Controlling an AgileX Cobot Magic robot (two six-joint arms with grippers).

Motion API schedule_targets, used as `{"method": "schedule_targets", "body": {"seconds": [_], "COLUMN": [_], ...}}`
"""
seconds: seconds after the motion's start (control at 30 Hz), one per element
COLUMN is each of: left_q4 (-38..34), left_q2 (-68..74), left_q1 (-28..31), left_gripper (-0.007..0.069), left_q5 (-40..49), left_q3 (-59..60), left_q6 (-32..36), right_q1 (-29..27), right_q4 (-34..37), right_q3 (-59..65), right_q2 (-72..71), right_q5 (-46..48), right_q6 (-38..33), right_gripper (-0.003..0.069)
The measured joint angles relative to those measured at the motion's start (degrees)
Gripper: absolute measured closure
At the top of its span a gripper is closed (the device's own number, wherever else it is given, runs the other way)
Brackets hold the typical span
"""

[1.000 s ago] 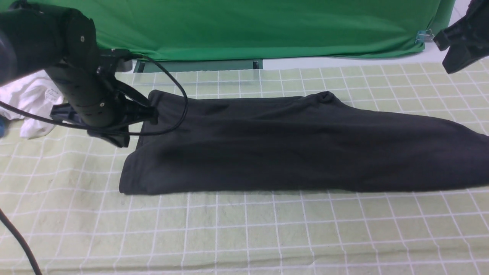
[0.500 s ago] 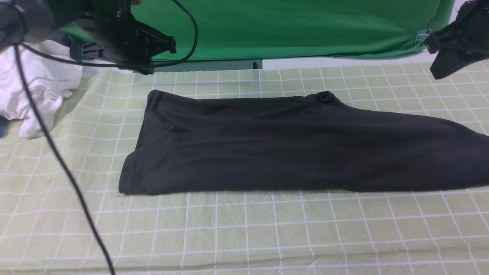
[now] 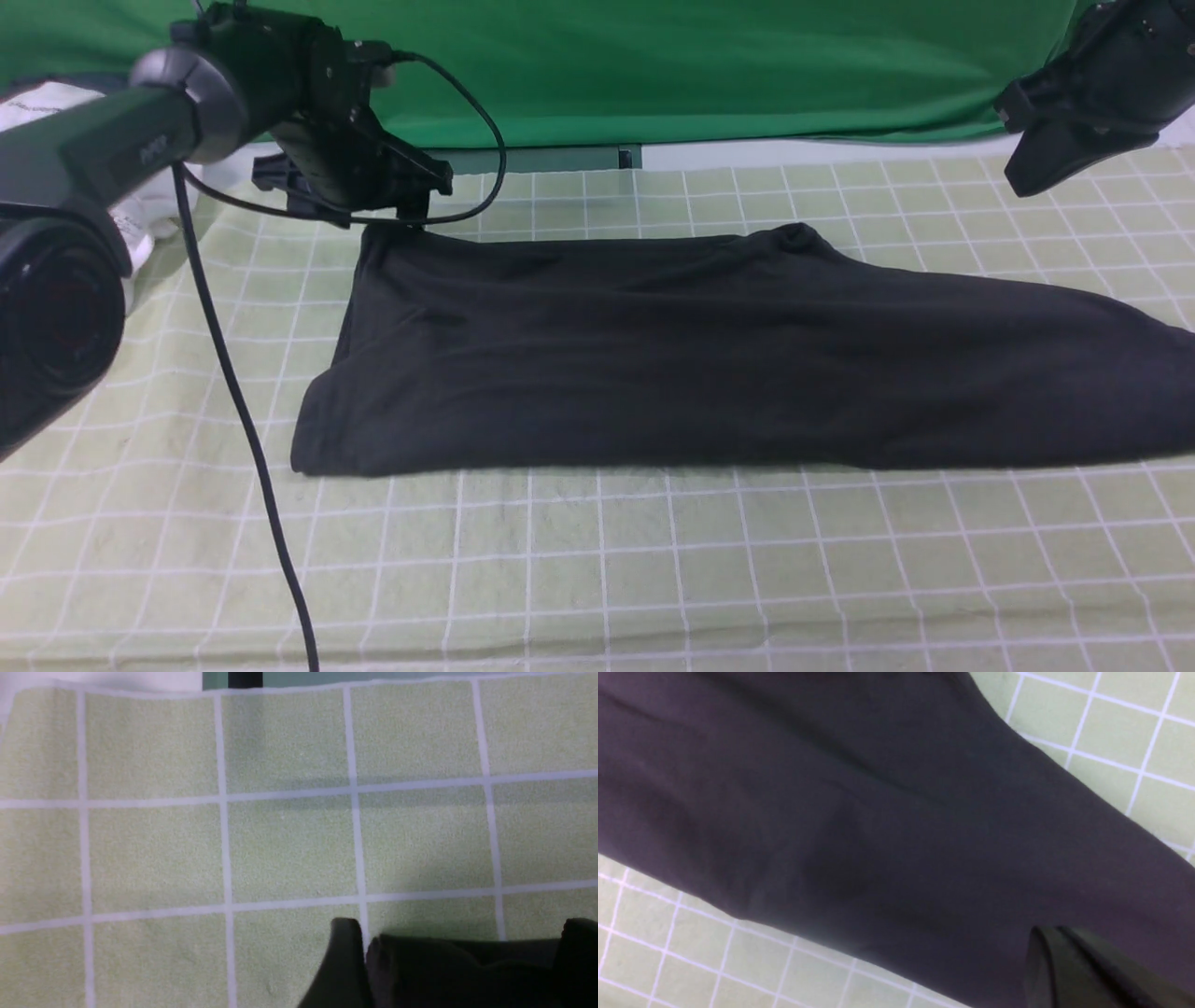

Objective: Fold a long-sleeved shirt over a green coffee tablecloth.
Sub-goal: 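Pull the folded dark garment lengthwise by its ends to straighten it flat on the table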

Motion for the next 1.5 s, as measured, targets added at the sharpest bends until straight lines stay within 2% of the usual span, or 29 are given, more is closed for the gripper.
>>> {"method": "schedule_targets", "body": {"seconds": [0.1, 0.17, 0.27, 0.33, 0.37, 0.47, 0.6, 0.77, 1.13, 1.3, 1.33, 1.37, 1.5], "left_q4": [-1.64, -2.55, -3.15, -3.35, -3.35, -3.35, -2.89, -0.27, 0.28, 1.89, 3.08, 4.21, 6.66], "left_q2": [1.12, 1.56, 1.76, 1.69, 1.55, 0.95, -0.81, -2.20, -2.15, -2.22, -2.54, -2.78, -5.52], "left_q1": [0.00, 0.00, 0.00, 0.04, 0.04, 0.04, 0.04, 0.51, 1.34, 1.34, 1.34, 1.34, 1.41], "left_gripper": [0.0081, 0.0142, 0.0340, 0.0503, 0.0548, 0.0592, 0.0596, 0.0596, 0.0578, 0.0475, 0.0430, 0.0394, 0.0350], "left_q5": [-0.42, -0.47, -0.18, 0.25, 0.42, 0.87, 1.35, 1.29, 2.83, 6.71, 8.48, 10.15, 16.45], "left_q3": [0.00, 0.00, 0.00, 0.00, 0.00, 0.00, 0.00, -0.11, -0.11, -1.63, -2.78, -3.66, -7.01], "left_q6": [0.00, 0.00, 0.00, 0.76, 0.88, 1.04, 0.78, -3.99, -4.78, -4.78, -4.50, -2.96, 2.52], "right_q1": [0.00, 0.00, 0.00, 0.00, 0.00, 0.00, 0.00, 0.00, 0.00, 0.00, -0.20, -0.64, -2.92], "right_q4": [0.12, 0.12, 0.12, 0.12, 0.12, 0.17, 0.17, 0.23, -0.39, -5.47, -7.11, -8.13, -9.57], "right_q3": [0.00, 0.00, 0.00, 0.00, 0.00, 0.00, 0.00, 0.00, 0.00, 0.00, 0.00, 0.00, 0.56], "right_q2": [0.00, 0.00, 0.00, 0.00, 0.00, 0.00, 0.00, 0.00, 0.00, -0.57, -1.07, -1.50, -2.96], "right_q5": [-0.05, 0.00, 0.00, 0.00, 0.00, 0.00, 0.00, -0.04, -0.04, -0.05, -0.05, 0.02, -0.08], "right_q6": [0.00, 0.00, 0.00, 0.00, 0.00, 0.00, 0.00, -0.05, -0.11, 2.28, 3.20, 3.61, 5.14], "right_gripper": [0.0662, 0.0662, 0.0662, 0.0660, 0.0659, 0.0657, 0.0654, 0.0650, 0.0650, 0.0638, 0.0627, 0.0617, 0.0566]}}
